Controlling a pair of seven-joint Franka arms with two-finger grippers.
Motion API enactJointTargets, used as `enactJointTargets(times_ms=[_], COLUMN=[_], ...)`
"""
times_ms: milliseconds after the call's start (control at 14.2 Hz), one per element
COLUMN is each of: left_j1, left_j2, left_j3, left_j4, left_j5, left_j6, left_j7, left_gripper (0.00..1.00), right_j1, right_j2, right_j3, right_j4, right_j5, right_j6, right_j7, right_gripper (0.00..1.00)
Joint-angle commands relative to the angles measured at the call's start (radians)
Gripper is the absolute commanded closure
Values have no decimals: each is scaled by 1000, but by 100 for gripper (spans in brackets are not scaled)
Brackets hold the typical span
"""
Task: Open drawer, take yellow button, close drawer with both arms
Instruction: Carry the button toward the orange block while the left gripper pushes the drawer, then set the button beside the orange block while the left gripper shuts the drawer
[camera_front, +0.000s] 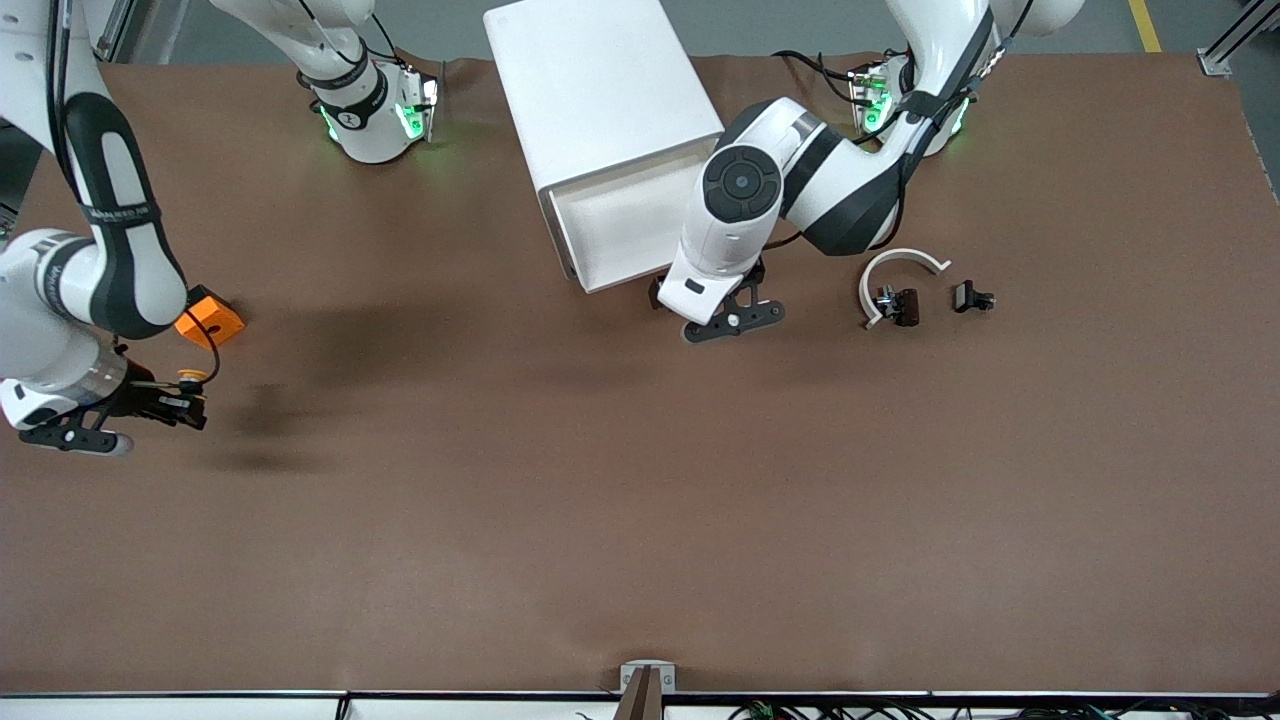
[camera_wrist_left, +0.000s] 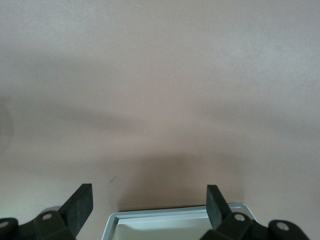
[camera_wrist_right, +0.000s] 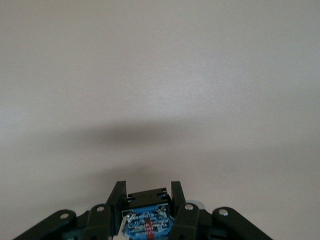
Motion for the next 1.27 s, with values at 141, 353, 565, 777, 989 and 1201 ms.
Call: enactJointTargets(times_ms=[141,353,565,777,989,1201], left_j1=[-8,-8,-10,-12,-27,-61], left_j2=[-24,-20,-16,-13,-11,-4], left_j3=[-42,-75,-101,-126,-126,-126], left_j4=[-38,-41,-49,-49,-49,-49], left_j5=[14,4,-22,-48,-55,-65], left_j6=[17,17,19,17,17,17], left_j7=[-30,-61,-88,-128,-142,-177], left_gripper=[0,0,0,0,0,0], right_j1=[-60,-60,-63,-62,-62,-60], right_j2=[78,101,123,144,153,165], right_j3=[24,24,25,24,25,25], right_j4=[17,16,17,26,28,29], right_j5=[1,6,9,9,9,14], right_j6=[47,65,78,82,82,81], right_j7=[-12,-12,-6,-4,0,0], right_gripper=[100,100,100,100,100,96])
